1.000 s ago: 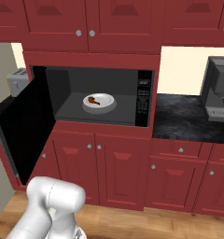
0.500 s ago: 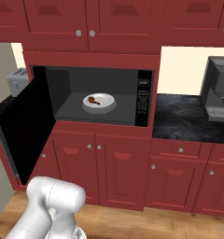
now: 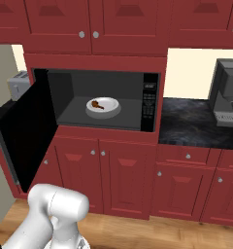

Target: Transport the chicken drumstick from the fridge to the microwave and turn on the microwave.

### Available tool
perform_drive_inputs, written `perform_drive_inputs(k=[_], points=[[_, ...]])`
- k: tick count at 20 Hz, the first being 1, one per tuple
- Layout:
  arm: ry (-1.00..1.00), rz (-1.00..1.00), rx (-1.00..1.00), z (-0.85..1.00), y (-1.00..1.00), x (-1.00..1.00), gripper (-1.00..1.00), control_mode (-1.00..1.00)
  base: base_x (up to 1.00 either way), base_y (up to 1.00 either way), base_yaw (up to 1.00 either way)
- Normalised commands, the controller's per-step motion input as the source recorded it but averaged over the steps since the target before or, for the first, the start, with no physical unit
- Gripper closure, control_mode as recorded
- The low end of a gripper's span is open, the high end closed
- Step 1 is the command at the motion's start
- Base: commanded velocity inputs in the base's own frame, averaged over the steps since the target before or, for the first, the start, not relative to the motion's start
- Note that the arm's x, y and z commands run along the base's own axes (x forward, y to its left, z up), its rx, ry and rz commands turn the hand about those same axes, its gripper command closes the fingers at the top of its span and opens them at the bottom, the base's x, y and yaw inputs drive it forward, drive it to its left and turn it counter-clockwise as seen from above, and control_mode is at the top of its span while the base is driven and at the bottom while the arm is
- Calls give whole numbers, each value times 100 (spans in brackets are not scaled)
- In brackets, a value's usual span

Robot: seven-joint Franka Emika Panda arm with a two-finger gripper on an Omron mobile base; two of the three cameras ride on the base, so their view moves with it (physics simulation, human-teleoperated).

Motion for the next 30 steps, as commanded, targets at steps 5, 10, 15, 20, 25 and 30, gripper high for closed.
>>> perform_drive_inputs(k=[5,10,15,20,25,30], points=[[-2,-11,0,-42,0,64,100,-100,0,0,0],[-3,-11,0,-38,0,48,100,-100,0,0,0],[-6,-11,-2,-40,-7,39,100,-100,0,0,0],[-12,-9,-4,-36,-14,31,100,-100,0,0,0],[-7,-4,-5,-21,-38,21,100,-100,0,0,0],[-2,-2,-4,-7,-51,13,100,-100,0,0,0]])
